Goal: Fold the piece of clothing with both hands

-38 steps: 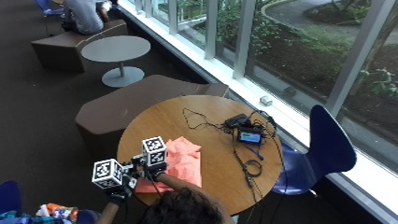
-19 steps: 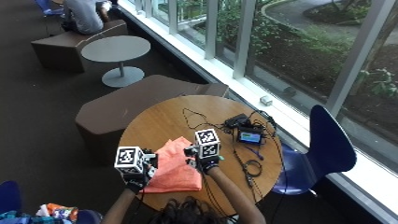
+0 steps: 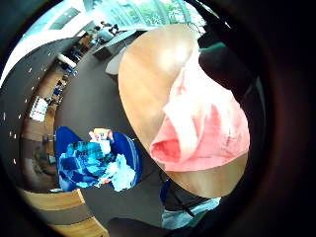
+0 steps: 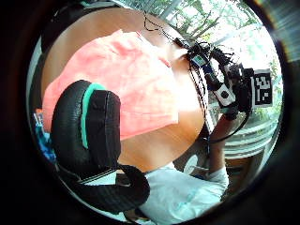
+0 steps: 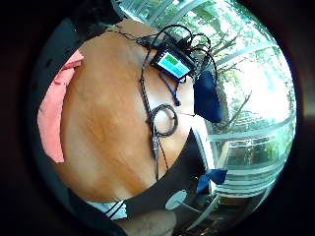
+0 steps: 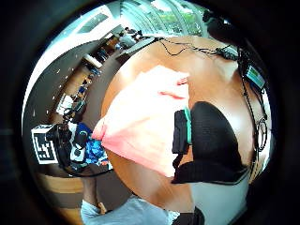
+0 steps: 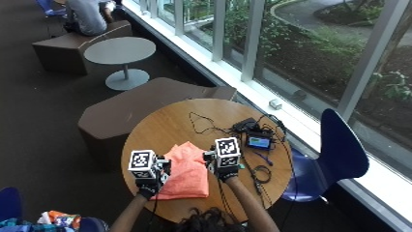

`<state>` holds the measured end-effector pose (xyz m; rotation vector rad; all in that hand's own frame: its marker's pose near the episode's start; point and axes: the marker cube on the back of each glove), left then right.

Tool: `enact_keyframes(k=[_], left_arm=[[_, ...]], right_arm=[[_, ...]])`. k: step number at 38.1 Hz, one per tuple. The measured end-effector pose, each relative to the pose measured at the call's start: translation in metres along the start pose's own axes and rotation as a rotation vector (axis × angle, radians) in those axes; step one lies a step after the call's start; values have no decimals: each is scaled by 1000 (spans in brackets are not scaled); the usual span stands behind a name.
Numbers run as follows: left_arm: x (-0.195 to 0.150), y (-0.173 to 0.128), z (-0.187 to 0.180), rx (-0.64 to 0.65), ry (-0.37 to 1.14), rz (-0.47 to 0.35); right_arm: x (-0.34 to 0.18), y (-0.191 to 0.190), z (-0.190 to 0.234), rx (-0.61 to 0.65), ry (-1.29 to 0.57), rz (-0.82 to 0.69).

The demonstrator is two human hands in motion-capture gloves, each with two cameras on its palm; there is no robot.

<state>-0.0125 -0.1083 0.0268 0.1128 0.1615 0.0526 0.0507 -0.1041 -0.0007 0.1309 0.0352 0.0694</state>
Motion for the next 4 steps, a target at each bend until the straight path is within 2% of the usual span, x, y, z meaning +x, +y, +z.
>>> enact_keyframes(k=[4], left_arm=[[-1, 5, -3, -5, -14, -3]], right_arm=[[-7, 2, -1, 8, -6, -9]])
